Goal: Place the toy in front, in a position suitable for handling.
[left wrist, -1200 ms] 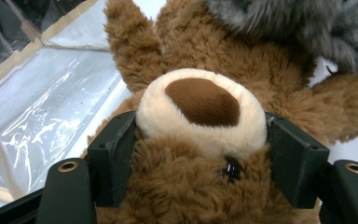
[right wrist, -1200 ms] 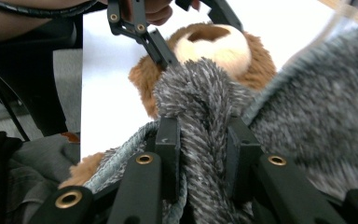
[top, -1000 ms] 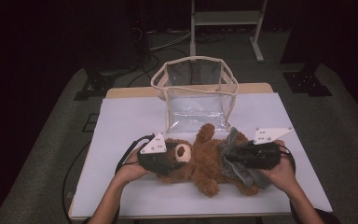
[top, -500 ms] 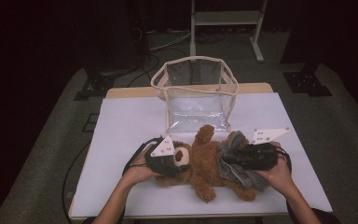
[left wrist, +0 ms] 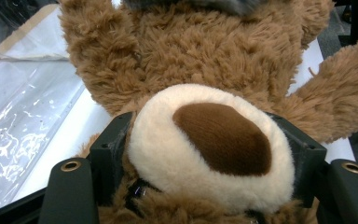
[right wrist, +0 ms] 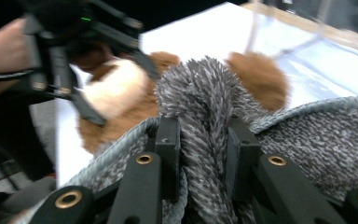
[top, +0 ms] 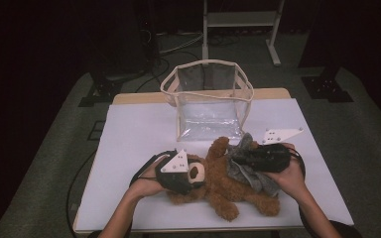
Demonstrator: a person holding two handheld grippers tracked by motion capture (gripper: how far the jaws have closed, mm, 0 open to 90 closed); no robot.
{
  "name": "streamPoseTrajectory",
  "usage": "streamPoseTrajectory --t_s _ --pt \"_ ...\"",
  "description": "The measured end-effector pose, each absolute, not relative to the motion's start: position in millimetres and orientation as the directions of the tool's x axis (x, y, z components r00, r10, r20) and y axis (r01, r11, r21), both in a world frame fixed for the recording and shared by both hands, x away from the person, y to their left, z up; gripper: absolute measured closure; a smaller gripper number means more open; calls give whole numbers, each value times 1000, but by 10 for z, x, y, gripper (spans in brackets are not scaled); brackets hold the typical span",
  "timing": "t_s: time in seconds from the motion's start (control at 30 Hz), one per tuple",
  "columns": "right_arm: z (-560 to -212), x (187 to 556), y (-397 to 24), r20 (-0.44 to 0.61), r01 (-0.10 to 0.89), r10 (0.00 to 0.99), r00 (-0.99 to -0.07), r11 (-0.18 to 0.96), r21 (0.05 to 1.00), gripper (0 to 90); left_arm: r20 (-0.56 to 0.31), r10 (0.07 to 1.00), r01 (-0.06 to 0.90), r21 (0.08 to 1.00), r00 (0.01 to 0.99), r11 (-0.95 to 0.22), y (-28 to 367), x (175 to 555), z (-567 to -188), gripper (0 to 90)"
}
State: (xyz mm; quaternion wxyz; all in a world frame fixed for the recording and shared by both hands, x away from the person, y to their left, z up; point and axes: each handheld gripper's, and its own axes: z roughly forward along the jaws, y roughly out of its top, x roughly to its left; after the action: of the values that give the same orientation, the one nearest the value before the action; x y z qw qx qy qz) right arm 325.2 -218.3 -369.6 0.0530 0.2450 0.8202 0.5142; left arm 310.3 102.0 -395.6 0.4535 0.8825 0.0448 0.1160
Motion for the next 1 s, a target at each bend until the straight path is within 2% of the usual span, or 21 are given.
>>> streamPoseTrajectory --t_s 0.03,0.23,0.33,0.5,0.63,0.73,0.83,1.0 --pt "-3736 3304 -2268 155 365 508 -847 345 864 700 172 182 -32 807 968 -589 1023 3111 -3957 309" --pt "-3886 3410 -2557 202 452 594 -779 308 837 703 192 204 -39 812 960 -583 1022 3165 -3984 250" --pt "-3847 3397 -2605 212 448 593 -777 284 847 703 214 186 -63 801 959 -596 1004 3153 -3974 231" --pt "-3658 3473 -2271 174 381 528 -831 312 870 699 229 179 -76 792 957 -605 972 3116 -3978 220" --pt "-3770 3518 -2207 166 394 533 -830 349 850 698 239 176 -85 787 955 -611 984 3096 -3979 219" --pt "-3879 3529 -2368 208 447 583 -786 302 842 698 219 189 -66 802 957 -594 995 3113 -3999 215" --pt "-3933 3526 -2573 189 475 661 -726 283 834 698 209 194 -57 808 958 -587 1008 3132 -4006 208" --pt "-3857 3454 -2677 229 468 648 -726 223 855 698 205 201 -51 812 958 -582 1009 3144 -4013 195"
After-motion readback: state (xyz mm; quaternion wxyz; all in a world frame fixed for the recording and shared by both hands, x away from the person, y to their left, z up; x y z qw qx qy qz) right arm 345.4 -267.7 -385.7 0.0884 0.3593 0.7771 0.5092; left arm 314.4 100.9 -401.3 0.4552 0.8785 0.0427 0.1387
